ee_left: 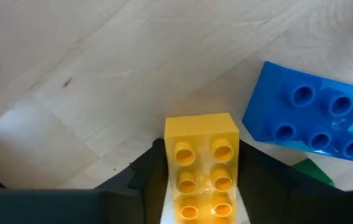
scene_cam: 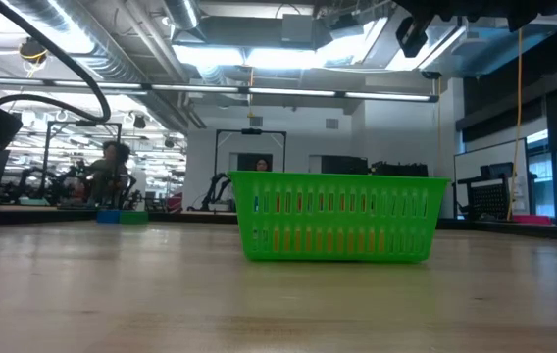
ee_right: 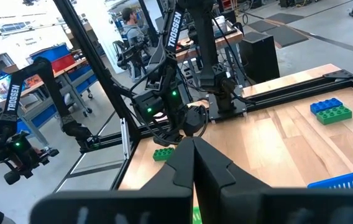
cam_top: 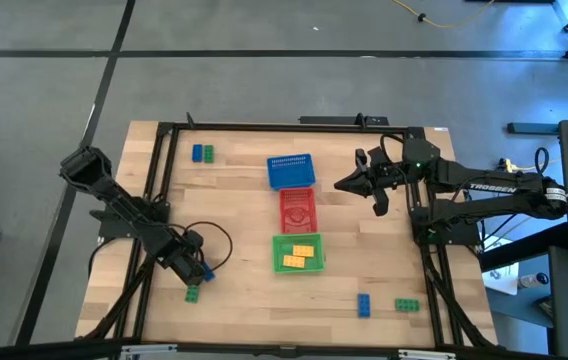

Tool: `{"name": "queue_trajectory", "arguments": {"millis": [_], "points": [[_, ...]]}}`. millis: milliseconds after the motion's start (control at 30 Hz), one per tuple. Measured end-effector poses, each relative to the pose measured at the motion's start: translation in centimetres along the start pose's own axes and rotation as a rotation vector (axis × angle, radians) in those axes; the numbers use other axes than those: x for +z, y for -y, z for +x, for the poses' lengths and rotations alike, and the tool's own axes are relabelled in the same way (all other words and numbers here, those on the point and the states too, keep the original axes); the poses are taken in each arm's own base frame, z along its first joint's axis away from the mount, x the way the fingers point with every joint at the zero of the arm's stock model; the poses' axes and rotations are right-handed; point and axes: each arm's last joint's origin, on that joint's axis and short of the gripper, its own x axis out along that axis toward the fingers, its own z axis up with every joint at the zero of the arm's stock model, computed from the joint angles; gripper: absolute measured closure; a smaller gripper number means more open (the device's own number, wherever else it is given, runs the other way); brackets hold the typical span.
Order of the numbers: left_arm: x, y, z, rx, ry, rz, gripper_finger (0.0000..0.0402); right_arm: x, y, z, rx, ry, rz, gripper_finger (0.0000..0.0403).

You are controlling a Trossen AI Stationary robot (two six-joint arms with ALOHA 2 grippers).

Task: Sort & place blocks by color
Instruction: Put the yellow game piece into the green basket

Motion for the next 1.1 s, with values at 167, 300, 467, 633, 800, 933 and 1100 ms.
{"name": "queue_trajectory", "arguments": {"millis": [167, 300, 467, 633, 800, 933, 1100], "points": [[0.0, -0.4, -1.0, -0.037, 0.003, 0.004, 0.0270, 0.0, 0.0, 0.0, -0.001, -0.002, 0.001, 0.0402], [0.0, -1.2, -2.8, -0.092, -0.003, 0.008, 0.0270, 0.0, 0.0, 0.0, -0.001, -0.002, 0.001, 0.0402], [0.3, -2.9, -6.1, -0.249, 0.047, 0.006, 0.0270, 0.0, 0.0, 0.0, 0.000, -0.001, 0.000, 0.0402], [1.6, -4.3, -10.7, -0.538, 0.354, -0.035, 0.0270, 0.0, 0.0, 0.0, 0.000, -0.001, 0.000, 0.0402], [3.4, -4.2, -15.4, -0.752, 0.740, 0.061, 0.0270, 0.0, 0.0, 0.0, 0.000, -0.001, 0.000, 0.0402], [5.4, -2.8, -18.0, -0.817, 1.002, 0.186, 0.0270, 0.0, 0.0, 0.0, 0.000, 0.000, 0.001, 0.0402], [8.7, -0.5, -19.9, -0.841, 1.276, 0.401, 0.0270, 0.0, 0.0, 0.0, -0.001, 0.001, 0.027, 0.0402]]}}
